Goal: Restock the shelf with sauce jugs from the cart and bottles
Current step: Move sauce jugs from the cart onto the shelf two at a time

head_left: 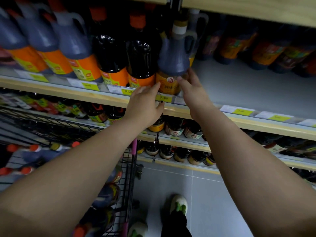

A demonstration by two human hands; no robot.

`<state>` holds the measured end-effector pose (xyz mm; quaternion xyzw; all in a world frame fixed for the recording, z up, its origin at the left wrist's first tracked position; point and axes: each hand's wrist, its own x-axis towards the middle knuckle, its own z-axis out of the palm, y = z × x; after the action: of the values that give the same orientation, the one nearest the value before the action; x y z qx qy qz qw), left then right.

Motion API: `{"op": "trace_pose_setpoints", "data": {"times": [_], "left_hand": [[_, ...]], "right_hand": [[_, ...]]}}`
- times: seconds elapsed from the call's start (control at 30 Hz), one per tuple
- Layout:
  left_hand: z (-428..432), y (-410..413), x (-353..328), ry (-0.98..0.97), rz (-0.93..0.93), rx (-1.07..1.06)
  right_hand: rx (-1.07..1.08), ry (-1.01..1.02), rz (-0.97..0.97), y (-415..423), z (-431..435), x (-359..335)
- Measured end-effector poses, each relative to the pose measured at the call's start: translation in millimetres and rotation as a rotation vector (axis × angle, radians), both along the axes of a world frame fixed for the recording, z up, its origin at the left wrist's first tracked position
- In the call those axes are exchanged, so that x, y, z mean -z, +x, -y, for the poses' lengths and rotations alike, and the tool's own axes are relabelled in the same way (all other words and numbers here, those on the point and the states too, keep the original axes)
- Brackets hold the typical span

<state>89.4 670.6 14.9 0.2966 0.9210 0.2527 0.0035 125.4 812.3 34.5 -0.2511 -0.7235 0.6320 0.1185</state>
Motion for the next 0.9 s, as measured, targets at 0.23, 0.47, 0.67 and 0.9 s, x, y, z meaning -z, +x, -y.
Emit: {"op": "trace_pose_setpoints", "data": {"times": [0.23,0.47,0.67,0.9], "left_hand": [[39.2,26.7,-24.0,0.141,0.181,0.061],[107.7,73.3,-51.9,0.255,0.335,0.159],[169.2,110.8,-73.3,0.281,0.285,0.171],[237.7,161.8,-82.9,0.354,0.273,0.055]], "right_hand": [[0.071,0.191,0.108,53.6,33.3,-22.5],[0.117,0.268,0.134,130.0,91.7,-38.3],[0.076,0.292,0.095,181.8,146.2,-56.3],[-0.015,0.249,0.03,231.2,202.0,-76.5]]}}
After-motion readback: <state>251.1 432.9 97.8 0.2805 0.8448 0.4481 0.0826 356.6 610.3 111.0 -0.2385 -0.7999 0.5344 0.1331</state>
